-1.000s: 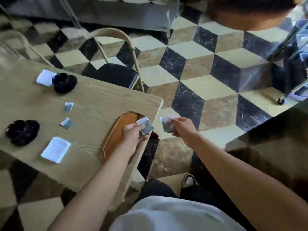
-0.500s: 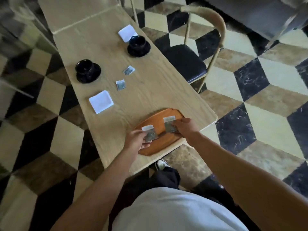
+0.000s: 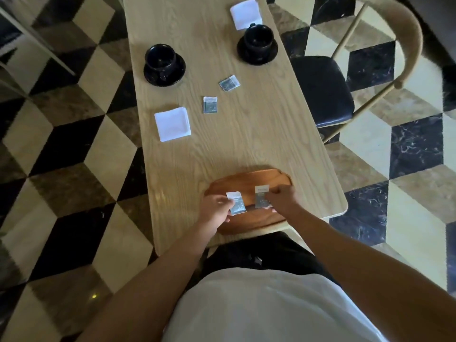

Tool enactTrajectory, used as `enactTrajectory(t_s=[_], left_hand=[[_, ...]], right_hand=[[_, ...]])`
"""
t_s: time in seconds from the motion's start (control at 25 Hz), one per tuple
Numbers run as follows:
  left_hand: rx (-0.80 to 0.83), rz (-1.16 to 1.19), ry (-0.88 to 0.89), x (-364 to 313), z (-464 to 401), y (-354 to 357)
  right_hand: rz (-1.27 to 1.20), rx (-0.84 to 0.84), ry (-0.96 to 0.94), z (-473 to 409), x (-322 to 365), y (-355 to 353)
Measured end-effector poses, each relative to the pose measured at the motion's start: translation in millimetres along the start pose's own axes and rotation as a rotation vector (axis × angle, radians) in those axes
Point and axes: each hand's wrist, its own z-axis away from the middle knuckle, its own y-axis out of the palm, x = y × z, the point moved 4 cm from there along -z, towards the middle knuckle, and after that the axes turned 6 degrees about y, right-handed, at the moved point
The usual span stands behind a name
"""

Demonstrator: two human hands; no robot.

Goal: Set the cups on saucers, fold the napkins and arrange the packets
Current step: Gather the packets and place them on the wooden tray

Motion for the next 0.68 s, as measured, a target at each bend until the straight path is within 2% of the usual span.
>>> enactTrajectory(t_s=[0.24, 0.68], left_hand=[[-0.12, -0.189, 0.072, 0, 4, 3], [-0.206, -0.357, 0.015, -1, 1, 12]], right_hand=[[0.29, -0.048, -0.144, -9, 3, -4], [0.404, -0.085, -0.27, -17, 7, -9]])
